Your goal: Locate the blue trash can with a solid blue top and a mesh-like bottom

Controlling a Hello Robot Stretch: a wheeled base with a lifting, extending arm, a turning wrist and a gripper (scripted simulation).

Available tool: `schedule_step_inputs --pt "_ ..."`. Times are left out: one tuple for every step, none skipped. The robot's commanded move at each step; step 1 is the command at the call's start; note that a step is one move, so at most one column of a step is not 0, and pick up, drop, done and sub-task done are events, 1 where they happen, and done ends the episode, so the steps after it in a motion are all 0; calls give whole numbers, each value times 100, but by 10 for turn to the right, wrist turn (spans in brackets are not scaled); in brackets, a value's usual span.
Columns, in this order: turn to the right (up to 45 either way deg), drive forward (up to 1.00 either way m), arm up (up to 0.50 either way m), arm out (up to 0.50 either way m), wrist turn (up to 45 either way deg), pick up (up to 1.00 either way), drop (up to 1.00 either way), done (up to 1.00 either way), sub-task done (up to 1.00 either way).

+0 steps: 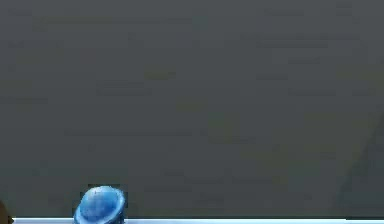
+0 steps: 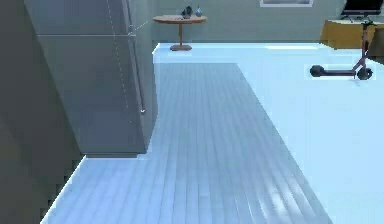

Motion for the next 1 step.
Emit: schedule_step_inputs --pt "30 0 0 0 0 0 0 0 0"
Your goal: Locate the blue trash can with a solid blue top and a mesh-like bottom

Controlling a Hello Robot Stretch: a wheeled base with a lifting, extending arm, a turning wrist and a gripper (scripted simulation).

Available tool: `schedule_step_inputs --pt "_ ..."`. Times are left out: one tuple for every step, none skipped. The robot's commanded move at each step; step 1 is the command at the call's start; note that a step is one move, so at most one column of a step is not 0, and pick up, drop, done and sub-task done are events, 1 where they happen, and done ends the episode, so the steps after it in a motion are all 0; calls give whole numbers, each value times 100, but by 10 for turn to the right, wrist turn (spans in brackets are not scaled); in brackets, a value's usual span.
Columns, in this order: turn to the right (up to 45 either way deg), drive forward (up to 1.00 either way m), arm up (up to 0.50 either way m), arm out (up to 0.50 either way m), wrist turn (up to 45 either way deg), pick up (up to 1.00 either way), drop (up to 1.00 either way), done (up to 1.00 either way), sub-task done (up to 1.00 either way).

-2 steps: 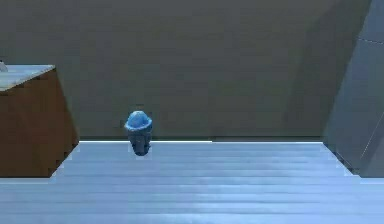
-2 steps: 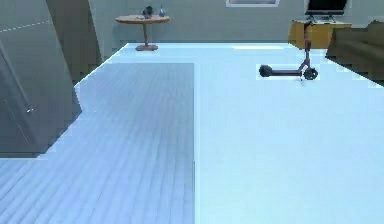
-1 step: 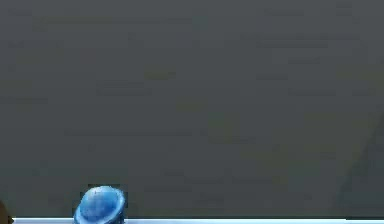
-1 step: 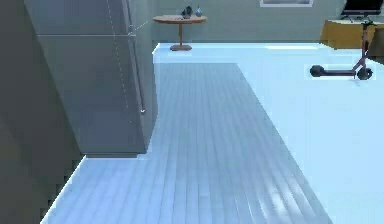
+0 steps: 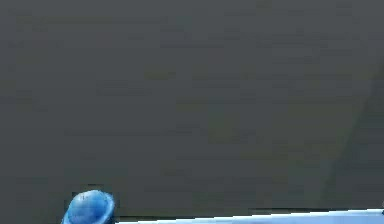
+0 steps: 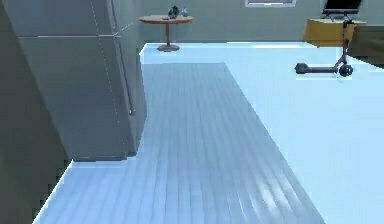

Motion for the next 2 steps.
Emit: schedule_step_inputs --pt "0 15 0 0 0 0 0 0 0" --pt "-390 0 0 0 0 0 0 0 0"
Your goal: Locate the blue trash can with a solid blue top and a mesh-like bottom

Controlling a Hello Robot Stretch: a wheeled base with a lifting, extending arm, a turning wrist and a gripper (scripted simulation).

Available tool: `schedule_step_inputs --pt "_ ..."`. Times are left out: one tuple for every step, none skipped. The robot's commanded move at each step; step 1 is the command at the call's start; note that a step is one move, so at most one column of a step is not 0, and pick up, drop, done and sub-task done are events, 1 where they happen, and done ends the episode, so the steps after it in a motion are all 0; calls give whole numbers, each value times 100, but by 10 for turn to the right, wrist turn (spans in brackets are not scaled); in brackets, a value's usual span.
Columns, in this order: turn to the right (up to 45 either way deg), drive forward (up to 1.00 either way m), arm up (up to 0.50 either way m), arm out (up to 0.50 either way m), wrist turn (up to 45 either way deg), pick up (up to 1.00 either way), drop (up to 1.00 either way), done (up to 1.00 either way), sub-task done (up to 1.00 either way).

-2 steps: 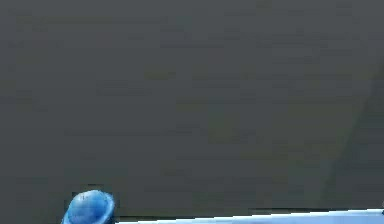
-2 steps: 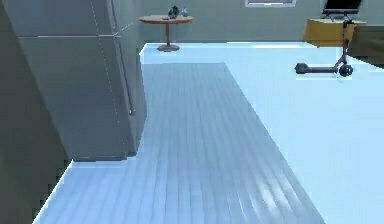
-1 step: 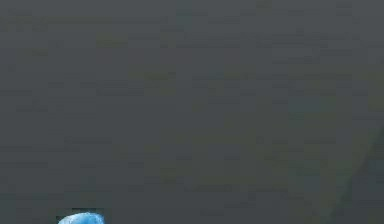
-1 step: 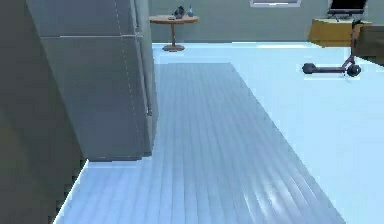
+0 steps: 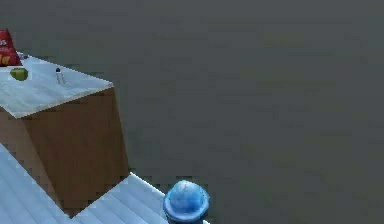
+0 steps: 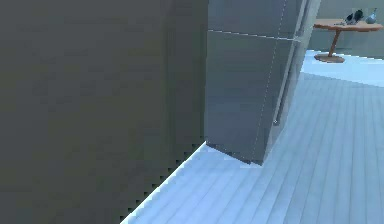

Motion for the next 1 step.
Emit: schedule_step_inputs --pt "0 0 0 0 0 0 0 100 0"
